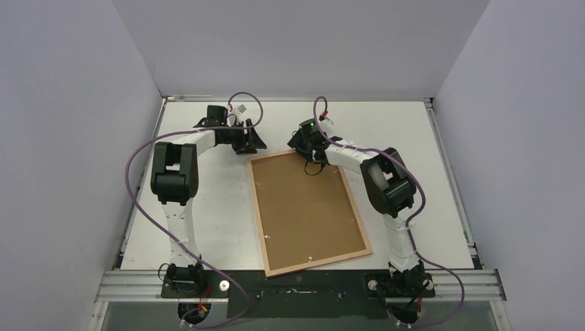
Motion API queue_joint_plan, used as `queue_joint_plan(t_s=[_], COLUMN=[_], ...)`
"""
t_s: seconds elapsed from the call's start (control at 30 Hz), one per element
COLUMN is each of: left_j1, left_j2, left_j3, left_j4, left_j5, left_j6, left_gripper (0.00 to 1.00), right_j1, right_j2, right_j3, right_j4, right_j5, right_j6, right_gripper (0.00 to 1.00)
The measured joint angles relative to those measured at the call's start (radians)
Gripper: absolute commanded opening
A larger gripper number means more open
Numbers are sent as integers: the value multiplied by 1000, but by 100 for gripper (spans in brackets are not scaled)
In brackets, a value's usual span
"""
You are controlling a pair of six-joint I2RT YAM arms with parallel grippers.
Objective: Put the photo into the frame
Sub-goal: Install the photo frame at the center of the board.
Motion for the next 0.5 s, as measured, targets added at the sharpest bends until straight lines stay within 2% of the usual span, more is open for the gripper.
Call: queue_joint_plan(t_s=[0.5], left_j1=[3], left_j2=[0], left_j3=[90], left_j4=[-48], left_j5=[-15], left_j6=[3], left_gripper=[58], right_j1=[-23], right_j2=[-1], right_j3=[-9], right_j4=[118], right_j5=[-111], right_j6=[-144], right_gripper=[59])
